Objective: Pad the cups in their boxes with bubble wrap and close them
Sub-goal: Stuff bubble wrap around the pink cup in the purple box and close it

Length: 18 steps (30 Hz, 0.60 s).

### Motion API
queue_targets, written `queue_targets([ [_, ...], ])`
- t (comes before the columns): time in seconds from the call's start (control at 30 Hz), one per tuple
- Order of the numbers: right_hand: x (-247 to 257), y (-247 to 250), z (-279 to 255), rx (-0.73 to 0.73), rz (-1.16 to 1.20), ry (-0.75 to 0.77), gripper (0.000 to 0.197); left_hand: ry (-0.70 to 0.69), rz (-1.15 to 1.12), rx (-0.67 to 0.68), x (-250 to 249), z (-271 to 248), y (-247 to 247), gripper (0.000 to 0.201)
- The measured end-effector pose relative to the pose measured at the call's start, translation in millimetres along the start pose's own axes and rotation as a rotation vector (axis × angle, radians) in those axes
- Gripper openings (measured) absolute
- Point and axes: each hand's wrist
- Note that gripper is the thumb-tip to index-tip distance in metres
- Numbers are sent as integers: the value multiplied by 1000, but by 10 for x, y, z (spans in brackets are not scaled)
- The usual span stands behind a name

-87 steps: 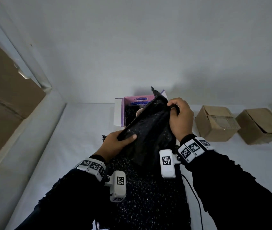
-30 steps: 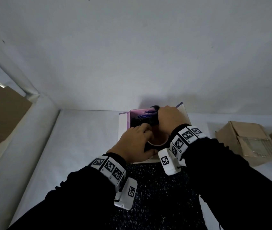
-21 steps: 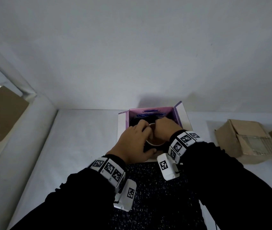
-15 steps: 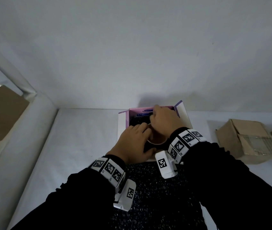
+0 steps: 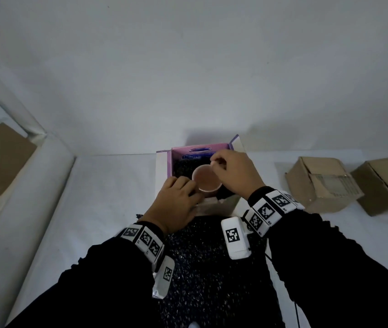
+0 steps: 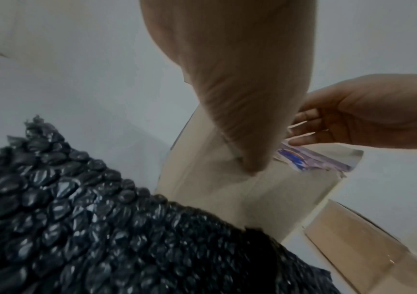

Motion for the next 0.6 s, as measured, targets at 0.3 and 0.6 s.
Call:
queue_targets([
  [0.3,-301,-108,-1131,-70,-162,371,19,310,-52,-66,-475,-255,65,49],
  [0.6,-717,-577,-1773,552,-510,48,80,308,-309,255,-823,-959,-194,37],
])
Point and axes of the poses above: each hand's wrist, its own z-axis towards the middle knuckle, its own y-axis out of the back of the hand, x = y × z, and after that the axes turned 5 degrees about z, right-handed
